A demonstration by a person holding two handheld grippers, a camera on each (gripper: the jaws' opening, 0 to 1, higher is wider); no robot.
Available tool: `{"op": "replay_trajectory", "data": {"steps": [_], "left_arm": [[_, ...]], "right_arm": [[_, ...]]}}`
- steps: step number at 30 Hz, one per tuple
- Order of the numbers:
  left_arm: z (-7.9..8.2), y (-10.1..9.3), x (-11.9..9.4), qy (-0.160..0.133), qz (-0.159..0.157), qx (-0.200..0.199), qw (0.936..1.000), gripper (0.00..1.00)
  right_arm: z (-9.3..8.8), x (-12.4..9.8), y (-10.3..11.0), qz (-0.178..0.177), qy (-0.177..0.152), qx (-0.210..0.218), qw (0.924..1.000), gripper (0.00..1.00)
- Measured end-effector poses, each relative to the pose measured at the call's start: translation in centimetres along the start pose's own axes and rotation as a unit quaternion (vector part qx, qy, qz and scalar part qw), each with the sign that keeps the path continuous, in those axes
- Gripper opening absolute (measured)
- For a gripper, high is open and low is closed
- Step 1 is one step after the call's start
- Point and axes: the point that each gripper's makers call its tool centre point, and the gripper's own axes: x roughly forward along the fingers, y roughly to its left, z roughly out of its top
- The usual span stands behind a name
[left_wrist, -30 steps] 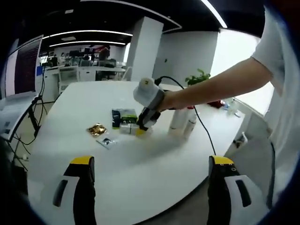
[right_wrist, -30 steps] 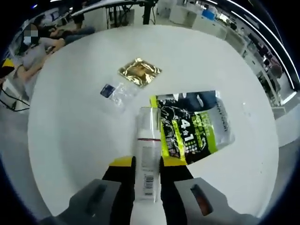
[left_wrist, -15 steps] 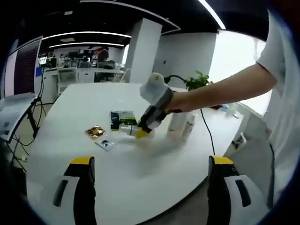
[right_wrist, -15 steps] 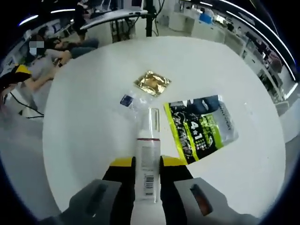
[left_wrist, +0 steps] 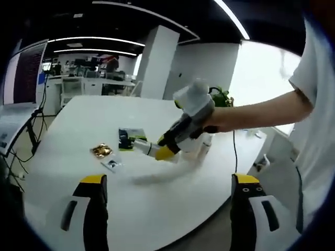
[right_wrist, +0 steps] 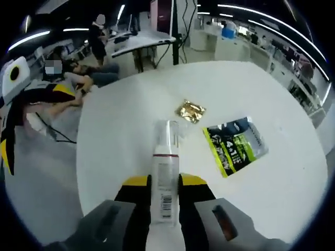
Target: Arrange the skincare products in the storage area until every visible bottle or jar stands upright without overlapping.
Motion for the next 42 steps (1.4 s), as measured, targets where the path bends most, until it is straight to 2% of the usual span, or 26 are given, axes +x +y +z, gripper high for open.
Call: {"op": "replay_trajectory", "data": {"steps": [5, 9, 15, 22, 26, 31, 35, 36, 38, 39, 41, 42], "left_arm": [[0.6, -0.3, -0.2, -0.014, -0.013, -0.018, 0.9997, 0.87], [0.7, -0.8, -0.2, -0.017, -0.027, -0.023, 0.9992, 0.84], [0.9, -1.1, -0.2, -0.018, -0.038, -0.021, 0.9989, 0.84], [1.2, -1.7, -0.1, -0.022, -0.053, -0.024, 0.9981, 0.83], [1.6, -2.3, -0.2, -0.026, -0.065, -0.022, 0.9973, 0.83], [2.7, -3.3, -0.3, -0.033, -0.084, -0.022, 0.9957, 0.82], [3.7, -4.0, -0.2, -0.042, -0.102, -0.021, 0.9936, 0.77], [4.1, -4.3, -0.3, -0.048, -0.109, -0.022, 0.9926, 0.75], [4.8, -4.9, -0.3, -0.055, -0.123, -0.020, 0.9907, 0.70], [5.1, -5.1, -0.3, -0.057, -0.128, -0.018, 0.9899, 0.68], [5.7, -5.7, -0.5, -0.061, -0.140, -0.012, 0.9882, 0.64], [6.1, -6.2, -0.6, -0.063, -0.149, -0.008, 0.9867, 0.62]], "right_arm": [[-0.1, -2.0, 1.0, -0.002, -0.019, 0.011, 0.9998, 0.18], [0.6, -3.9, 2.4, 0.008, -0.056, 0.042, 0.9975, 0.18], [0.6, -5.3, 3.6, 0.001, -0.068, 0.035, 0.9970, 0.18], [0.6, -6.8, 5.0, 0.014, -0.105, 0.053, 0.9930, 0.18], [0.4, -7.8, 5.9, 0.020, -0.119, 0.049, 0.9914, 0.18], [1.0, -9.1, 7.3, 0.034, -0.152, 0.045, 0.9868, 0.18], [2.0, -10.4, 8.9, 0.060, -0.192, 0.041, 0.9787, 0.18], [2.6, -11.3, 9.9, 0.075, -0.219, 0.037, 0.9722, 0.18], [3.3, -12.2, 11.0, 0.096, -0.248, 0.036, 0.9633, 0.18], [3.7, -13.0, 11.7, 0.113, -0.267, 0.037, 0.9564, 0.18], [4.0, -14.0, 12.6, 0.131, -0.287, 0.036, 0.9482, 0.18], [4.1, -14.1, 12.7, 0.133, -0.289, 0.034, 0.9474, 0.18]]}}
